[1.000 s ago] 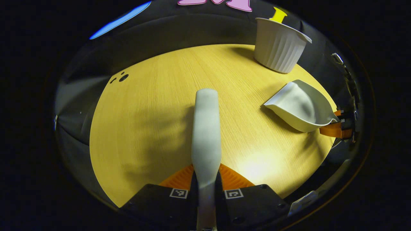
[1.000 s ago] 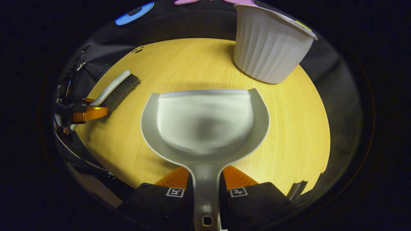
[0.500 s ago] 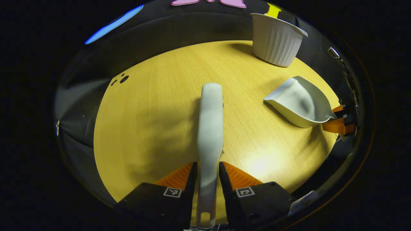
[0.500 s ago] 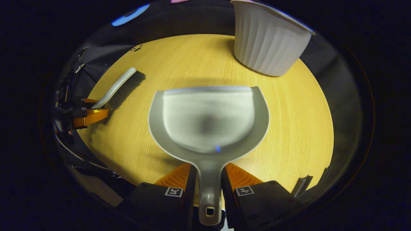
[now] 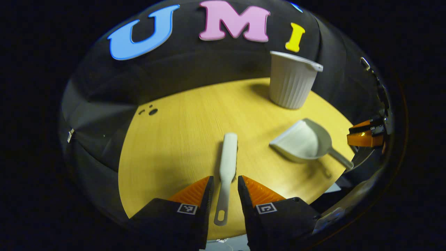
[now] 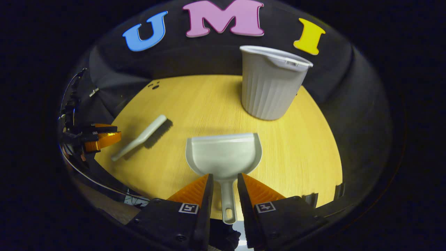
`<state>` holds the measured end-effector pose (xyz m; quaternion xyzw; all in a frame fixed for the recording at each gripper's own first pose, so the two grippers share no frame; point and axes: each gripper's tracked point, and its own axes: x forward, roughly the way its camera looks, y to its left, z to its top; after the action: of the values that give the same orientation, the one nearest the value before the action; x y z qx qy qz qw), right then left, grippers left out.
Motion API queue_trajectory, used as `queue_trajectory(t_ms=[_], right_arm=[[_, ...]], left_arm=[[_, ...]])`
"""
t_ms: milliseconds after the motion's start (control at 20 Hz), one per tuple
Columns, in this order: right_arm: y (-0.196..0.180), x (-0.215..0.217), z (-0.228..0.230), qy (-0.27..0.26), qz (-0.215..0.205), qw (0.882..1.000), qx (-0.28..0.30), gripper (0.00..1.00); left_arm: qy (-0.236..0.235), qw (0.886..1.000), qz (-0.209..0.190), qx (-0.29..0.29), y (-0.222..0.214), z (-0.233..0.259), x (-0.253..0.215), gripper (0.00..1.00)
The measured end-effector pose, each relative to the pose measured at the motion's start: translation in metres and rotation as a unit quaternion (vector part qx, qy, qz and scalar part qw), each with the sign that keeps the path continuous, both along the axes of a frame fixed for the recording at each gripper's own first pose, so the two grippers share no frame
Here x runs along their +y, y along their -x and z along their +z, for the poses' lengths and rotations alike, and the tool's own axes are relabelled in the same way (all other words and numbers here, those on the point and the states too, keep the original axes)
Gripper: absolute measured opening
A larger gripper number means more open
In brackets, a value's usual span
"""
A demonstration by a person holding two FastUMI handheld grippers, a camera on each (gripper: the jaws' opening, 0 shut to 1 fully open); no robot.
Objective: Pick up the small broom and dustpan from the desktop, sweep the trash into the dustpan with the broom, and then empty the trash into the garbage bin.
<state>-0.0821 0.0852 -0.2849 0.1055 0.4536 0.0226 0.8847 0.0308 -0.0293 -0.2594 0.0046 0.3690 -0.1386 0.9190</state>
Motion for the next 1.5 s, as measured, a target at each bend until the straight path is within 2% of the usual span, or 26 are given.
queue_trajectory(t_ms=[100,250,500,650,800,850,900,1050,1200,1300,1400,1500], right_arm=[[-0.028,-0.007,0.041,0.006,-0.019,0.997,-0.07,0.44],[-0.057,-0.016,0.099,0.024,-0.033,0.986,-0.16,0.44],[-0.074,-0.021,0.152,0.047,-0.056,0.97,-0.231,0.43],[-0.075,-0.018,0.164,0.061,-0.06,0.966,-0.244,0.43],[-0.078,-0.014,0.174,0.067,-0.056,0.963,-0.255,0.43],[-0.081,-0.012,0.175,0.066,-0.056,0.963,-0.257,0.49],[-0.082,-0.011,0.178,0.066,-0.056,0.962,-0.259,0.43],[-0.084,-0.008,0.177,0.065,-0.053,0.963,-0.257,0.42],[-0.085,-0.005,0.175,0.063,-0.048,0.964,-0.255,0.37],[-0.086,0.0,0.171,0.061,-0.039,0.966,-0.247,0.42],[-0.091,0.006,0.168,0.068,-0.031,0.967,-0.244,0.39],[-0.096,0.012,0.165,0.073,-0.028,0.967,-0.242,0.42]], left_arm=[[0.028,0.998,0.02,-0.061,-0.02,0.046,0.006,0.47],[0.065,0.986,0.038,-0.149,-0.041,0.114,0.014,0.46],[0.085,0.968,0.029,-0.233,-0.055,0.176,0.013,0.46],[0.093,0.965,0.01,-0.245,-0.054,0.18,0.005,0.46],[0.101,0.966,-0.001,-0.237,-0.051,0.18,-0.003,0.46],[0.101,0.967,0.0,-0.236,-0.052,0.18,-0.003,0.46],[0.1,0.967,0.0,-0.234,-0.052,0.178,-0.004,0.46],[0.1,0.967,-0.005,-0.234,-0.052,0.179,-0.004,0.46],[0.094,0.968,-0.002,-0.233,-0.052,0.179,-0.003,0.46],[0.089,0.969,0.006,-0.229,-0.051,0.178,-0.001,0.46],[0.092,0.969,0.01,-0.228,-0.05,0.174,0.002,0.46],[0.087,0.97,0.009,-0.228,-0.058,0.168,0.008,0.46]])
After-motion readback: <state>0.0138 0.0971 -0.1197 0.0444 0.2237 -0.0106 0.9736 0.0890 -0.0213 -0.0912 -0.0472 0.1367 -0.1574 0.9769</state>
